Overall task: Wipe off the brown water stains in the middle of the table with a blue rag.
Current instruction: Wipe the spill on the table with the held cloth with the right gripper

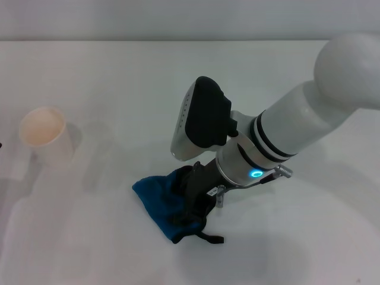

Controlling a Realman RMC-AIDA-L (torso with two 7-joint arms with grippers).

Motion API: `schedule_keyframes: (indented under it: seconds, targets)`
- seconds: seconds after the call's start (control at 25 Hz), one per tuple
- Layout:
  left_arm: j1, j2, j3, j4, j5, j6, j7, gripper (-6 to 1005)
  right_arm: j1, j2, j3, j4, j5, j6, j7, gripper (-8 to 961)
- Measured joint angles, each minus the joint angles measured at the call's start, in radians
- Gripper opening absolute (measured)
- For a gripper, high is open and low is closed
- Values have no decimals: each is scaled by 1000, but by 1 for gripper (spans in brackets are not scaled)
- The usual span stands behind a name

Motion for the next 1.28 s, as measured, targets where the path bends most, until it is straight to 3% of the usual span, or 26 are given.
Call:
schedule_keyframes:
  seconds: [0.08, 0.4, 0.6, 0.88, 1.28]
  targets:
    - [0, 0, 0, 0, 0, 0, 0, 875, -1, 0, -3, -2, 0, 2, 0, 663]
    - [-13, 0, 0, -3, -3, -2, 0, 876, 4, 0, -23, -7, 21, -2, -22, 301]
    - [-14, 0, -2, -2, -3, -3, 0, 875, 8, 0, -44, -7, 113, -19, -101, 195]
    - [-14, 0, -4, -2, -5, -3, 0, 874, 9, 0, -49, 0, 167, -52, -187, 154]
    - [-13, -1, -4, -2, -6, -3, 0, 876, 2, 0, -90, 75, 175, 153, -204, 146]
